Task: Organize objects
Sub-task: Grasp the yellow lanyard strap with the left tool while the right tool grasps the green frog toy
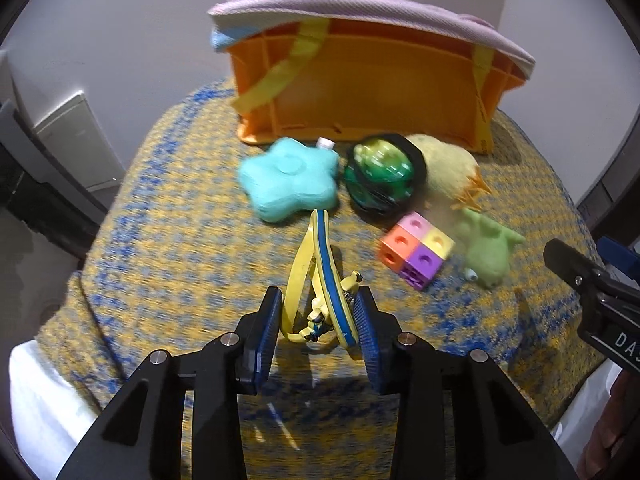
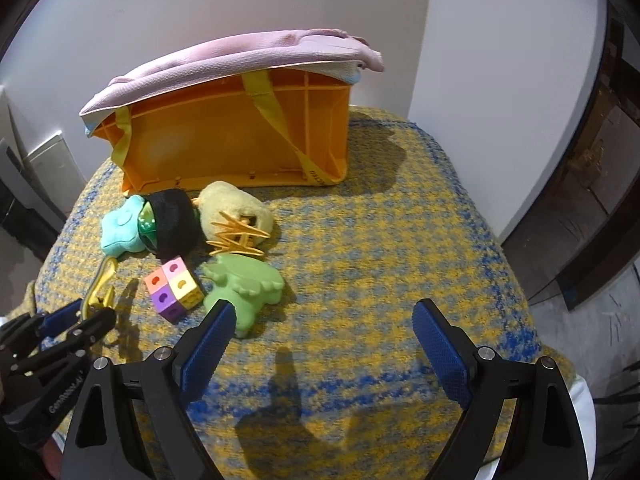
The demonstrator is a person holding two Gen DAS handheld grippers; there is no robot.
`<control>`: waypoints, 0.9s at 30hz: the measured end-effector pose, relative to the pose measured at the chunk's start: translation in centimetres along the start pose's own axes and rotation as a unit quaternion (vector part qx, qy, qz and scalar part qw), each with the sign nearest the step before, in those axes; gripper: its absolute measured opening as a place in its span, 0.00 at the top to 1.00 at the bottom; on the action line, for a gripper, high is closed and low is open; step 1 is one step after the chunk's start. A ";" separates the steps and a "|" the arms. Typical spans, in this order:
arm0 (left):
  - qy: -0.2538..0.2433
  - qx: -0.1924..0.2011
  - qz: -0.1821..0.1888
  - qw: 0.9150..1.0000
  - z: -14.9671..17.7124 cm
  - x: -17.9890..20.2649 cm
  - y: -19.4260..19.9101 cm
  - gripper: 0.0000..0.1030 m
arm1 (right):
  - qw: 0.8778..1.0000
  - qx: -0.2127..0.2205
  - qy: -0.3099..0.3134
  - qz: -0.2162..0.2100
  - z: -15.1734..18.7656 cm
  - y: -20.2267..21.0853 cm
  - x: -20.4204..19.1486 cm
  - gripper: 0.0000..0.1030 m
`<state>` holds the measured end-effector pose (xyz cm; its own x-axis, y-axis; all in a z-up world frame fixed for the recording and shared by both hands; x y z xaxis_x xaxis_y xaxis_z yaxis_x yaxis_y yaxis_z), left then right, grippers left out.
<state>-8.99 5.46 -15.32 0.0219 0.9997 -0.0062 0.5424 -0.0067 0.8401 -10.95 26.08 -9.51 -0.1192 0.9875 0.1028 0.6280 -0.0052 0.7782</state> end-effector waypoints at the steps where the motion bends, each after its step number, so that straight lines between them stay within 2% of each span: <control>1: 0.001 0.003 -0.004 1.000 0.0 -0.3 0.1 0.64 | 1.000 0.000 0.002 0.000 -0.1 -0.1 -0.3 0.13; 6: 0.012 0.010 -0.015 1.000 -0.3 -2.1 0.3 0.64 | 1.000 -0.006 0.009 -0.002 -0.5 -0.9 -1.5 0.13; 22: 0.055 -0.010 -0.023 0.998 -0.2 -5.6 -1.1 0.64 | 0.999 -0.039 0.013 0.005 -0.7 -5.1 -4.1 0.13; 23: 0.056 -0.010 -0.023 0.998 -0.2 -5.6 -1.2 0.64 | 0.999 -0.045 0.011 0.005 -0.6 -5.5 -4.1 0.14; 25: 0.056 -0.011 -0.023 0.998 -0.2 -5.6 -1.3 0.64 | 0.998 -0.057 0.006 0.002 -0.4 -6.2 -4.2 0.27; 27: 0.055 -0.013 -0.024 0.998 -0.1 -5.6 -1.4 0.64 | 0.997 -0.071 0.003 -0.006 -0.1 -6.8 -4.2 0.36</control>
<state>-9.92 -0.08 -16.44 -0.0965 0.9953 0.0124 0.5188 0.0397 0.8540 -14.81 21.94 -15.21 -0.1307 0.9867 0.0969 0.5122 -0.0165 0.8587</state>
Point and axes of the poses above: each gripper's, at about its wrist camera, not at the fingertips, and y roughly against the way its jaws point, x to its right, z to its underside, the point moved 3 cm from there along -y, roughly the way its jaws point, and after that the axes turned 4 degrees about -z, right-handed, at the moved point
